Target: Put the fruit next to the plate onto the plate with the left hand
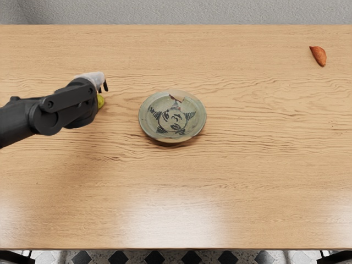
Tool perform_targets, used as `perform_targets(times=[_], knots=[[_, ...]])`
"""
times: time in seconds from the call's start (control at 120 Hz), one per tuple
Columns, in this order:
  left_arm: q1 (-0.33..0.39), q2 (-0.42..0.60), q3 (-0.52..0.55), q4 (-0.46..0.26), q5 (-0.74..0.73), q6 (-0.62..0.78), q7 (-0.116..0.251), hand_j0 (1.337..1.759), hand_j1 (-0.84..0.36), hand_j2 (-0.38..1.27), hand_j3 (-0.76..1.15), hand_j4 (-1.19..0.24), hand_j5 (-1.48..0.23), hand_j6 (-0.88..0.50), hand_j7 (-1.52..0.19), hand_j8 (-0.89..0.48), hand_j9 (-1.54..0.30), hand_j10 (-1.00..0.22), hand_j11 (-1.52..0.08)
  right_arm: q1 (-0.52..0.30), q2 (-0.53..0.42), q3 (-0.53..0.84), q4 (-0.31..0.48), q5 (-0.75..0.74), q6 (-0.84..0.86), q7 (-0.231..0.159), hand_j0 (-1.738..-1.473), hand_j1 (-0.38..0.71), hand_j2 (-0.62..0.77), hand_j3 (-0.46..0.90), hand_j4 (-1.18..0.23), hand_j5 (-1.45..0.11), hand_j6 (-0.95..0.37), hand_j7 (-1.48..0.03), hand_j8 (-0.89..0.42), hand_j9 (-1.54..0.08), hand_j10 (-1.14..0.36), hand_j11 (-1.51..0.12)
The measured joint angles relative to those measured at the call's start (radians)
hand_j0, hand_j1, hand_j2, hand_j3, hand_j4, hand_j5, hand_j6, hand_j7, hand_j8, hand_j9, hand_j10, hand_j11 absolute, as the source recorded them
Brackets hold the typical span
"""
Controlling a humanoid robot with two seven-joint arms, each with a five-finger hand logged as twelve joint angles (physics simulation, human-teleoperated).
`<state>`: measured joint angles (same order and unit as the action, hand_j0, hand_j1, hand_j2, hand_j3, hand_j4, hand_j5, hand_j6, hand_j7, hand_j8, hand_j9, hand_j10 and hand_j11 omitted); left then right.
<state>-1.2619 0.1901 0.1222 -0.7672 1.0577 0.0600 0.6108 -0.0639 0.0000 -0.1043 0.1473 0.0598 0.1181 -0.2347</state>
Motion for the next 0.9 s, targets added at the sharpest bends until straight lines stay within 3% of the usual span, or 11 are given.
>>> perform_targets(times=[0.217, 0.775, 0.9], knots=[[0.015, -0.014, 0.025, 0.065, 0.002, 0.032, -0.012, 1.658, -0.19, 0.09, 0.00, -0.46, -0.59, -0.46, -0.59, -0.46, -0.59, -0.46, -0.59, 0.000, 0.000, 0.000, 0.000, 0.000, 0.000, 0.000, -1.658, -0.35, 0.00, 0.00, 0.00, 0.00, 0.00, 0.00, 0.00, 0.00, 0.00, 0.00], [0.047, -0.028, 0.031, 0.074, 0.002, 0.039, -0.013, 1.658, -0.31, 0.11, 0.00, -0.56, -0.71, -0.46, -0.72, -0.56, -0.72, -0.56, -0.72, -0.002, 0.000, 0.001, 0.000, 0.000, 0.000, 0.000, -1.658, -0.35, 0.00, 0.00, 0.00, 0.00, 0.00, 0.00, 0.00, 0.00, 0.00, 0.00], [0.046, -0.029, 0.033, 0.074, 0.001, 0.035, -0.012, 1.657, -0.32, 0.23, -0.03, -0.56, -0.82, -0.45, -0.83, -0.60, -0.82, -0.63, -0.82, -0.002, 0.000, 0.001, 0.000, 0.000, 0.000, 0.000, -1.658, -0.35, 0.00, 0.00, 0.00, 0.00, 0.00, 0.00, 0.00, 0.00, 0.00, 0.00]])
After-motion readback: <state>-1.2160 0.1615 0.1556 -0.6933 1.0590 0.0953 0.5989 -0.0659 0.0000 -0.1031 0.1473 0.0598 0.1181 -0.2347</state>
